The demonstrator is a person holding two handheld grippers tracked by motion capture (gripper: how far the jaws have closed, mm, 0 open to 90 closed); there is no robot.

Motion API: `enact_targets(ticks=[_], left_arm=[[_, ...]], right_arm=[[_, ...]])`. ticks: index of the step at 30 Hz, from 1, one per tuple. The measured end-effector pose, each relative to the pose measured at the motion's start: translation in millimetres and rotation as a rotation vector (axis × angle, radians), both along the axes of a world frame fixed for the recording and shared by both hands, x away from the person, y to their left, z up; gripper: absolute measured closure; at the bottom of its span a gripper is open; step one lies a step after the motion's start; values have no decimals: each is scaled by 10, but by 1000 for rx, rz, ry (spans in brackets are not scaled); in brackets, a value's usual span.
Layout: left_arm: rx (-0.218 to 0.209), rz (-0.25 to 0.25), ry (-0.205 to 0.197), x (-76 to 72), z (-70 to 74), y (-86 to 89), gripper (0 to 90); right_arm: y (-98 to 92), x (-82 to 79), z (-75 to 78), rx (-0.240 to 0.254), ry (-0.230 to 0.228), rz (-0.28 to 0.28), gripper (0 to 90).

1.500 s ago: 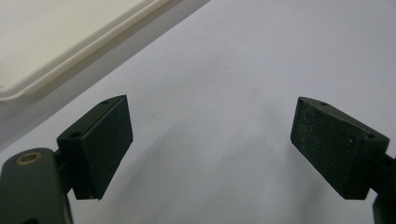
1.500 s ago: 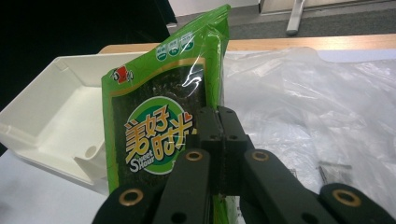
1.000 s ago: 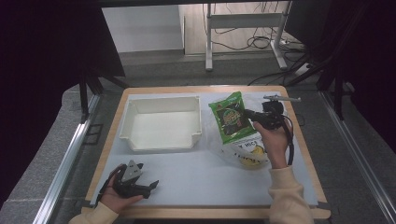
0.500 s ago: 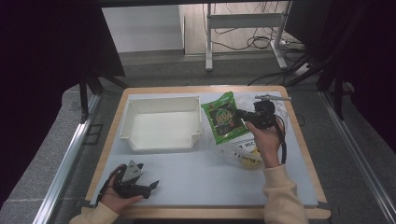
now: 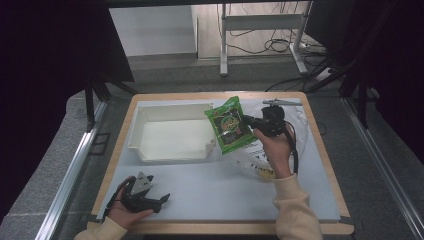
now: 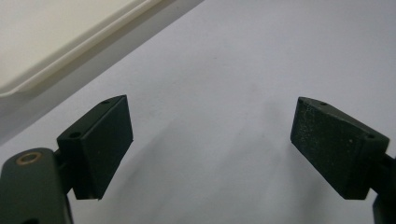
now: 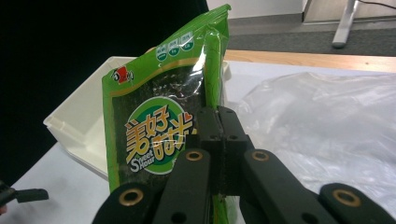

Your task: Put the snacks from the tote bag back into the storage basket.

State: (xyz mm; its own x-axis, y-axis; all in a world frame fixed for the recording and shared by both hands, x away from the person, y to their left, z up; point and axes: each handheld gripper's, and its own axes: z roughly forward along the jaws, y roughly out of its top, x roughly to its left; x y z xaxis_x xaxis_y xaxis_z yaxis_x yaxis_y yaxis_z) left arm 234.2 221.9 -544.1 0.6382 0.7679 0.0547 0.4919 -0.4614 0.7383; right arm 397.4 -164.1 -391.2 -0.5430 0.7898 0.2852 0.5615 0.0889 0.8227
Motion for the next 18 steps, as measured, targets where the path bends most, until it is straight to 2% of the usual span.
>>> enact_targets(ticks=[8, 18], left_arm=[[-3, -3, 0, 2, -2, 2, 128], [-10, -6, -5, -8, 7, -3, 129]], right_arm=[[28, 33, -5, 26, -5, -15, 900], [113, 68, -27, 22, 3, -26, 900]])
